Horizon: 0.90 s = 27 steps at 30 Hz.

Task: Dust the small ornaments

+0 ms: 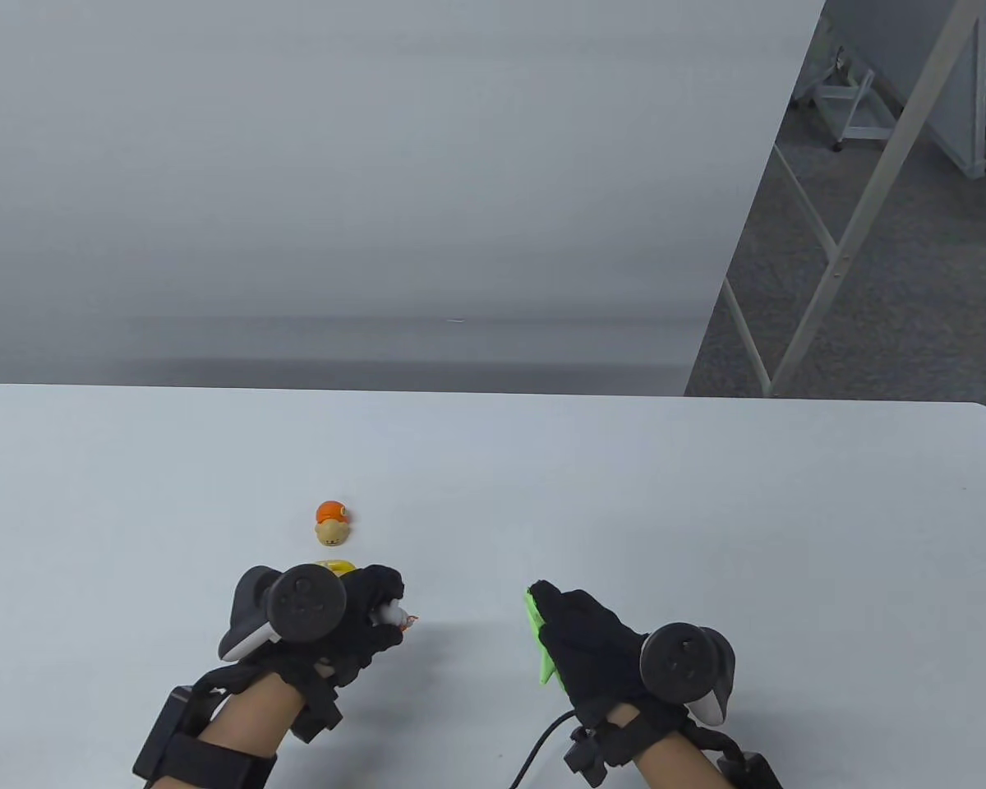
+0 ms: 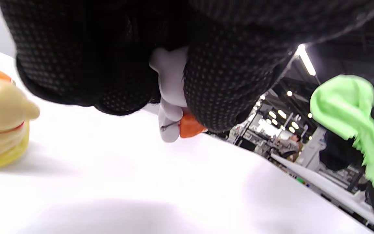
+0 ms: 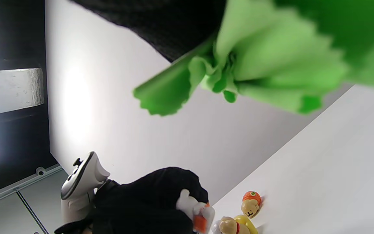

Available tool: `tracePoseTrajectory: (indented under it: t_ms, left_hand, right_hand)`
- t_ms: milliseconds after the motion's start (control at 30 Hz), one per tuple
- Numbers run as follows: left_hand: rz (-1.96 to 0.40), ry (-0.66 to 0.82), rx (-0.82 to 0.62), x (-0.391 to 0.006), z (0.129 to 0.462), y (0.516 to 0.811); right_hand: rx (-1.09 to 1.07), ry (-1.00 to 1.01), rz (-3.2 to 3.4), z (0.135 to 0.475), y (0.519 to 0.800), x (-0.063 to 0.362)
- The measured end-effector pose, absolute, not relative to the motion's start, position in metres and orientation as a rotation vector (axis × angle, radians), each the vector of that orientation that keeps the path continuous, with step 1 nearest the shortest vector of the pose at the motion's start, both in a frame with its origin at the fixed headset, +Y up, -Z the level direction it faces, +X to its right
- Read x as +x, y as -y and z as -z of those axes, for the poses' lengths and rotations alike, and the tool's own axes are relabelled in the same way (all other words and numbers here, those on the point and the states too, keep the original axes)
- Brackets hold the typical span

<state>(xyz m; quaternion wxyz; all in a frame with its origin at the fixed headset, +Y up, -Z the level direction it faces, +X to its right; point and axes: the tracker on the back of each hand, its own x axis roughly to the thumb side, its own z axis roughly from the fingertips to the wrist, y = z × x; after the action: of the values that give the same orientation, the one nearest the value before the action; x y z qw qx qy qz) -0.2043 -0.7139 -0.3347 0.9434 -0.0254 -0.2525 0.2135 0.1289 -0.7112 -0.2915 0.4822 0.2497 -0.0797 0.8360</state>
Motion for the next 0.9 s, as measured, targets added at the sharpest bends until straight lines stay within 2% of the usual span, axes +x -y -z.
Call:
tracePoseTrajectory:
  t_ms: [167,300,900]
  left_hand:
    - [-0.293,0.528,-0.106,-0.199,0.336,0.741]
    - [-0.296,0.511,-0.155,-0.201,0.337,0.755]
    - [-0.253,0.500,-0.207,-0.200,0.338,0.777]
  right_hand:
    - [0.602,0.190,-2.039,0.291,0.711,0.129]
    - [0.594,0.182,-2.039,0.292,0.711,0.129]
    - [0.595,0.161,-2.050,0.292,0.715,0.131]
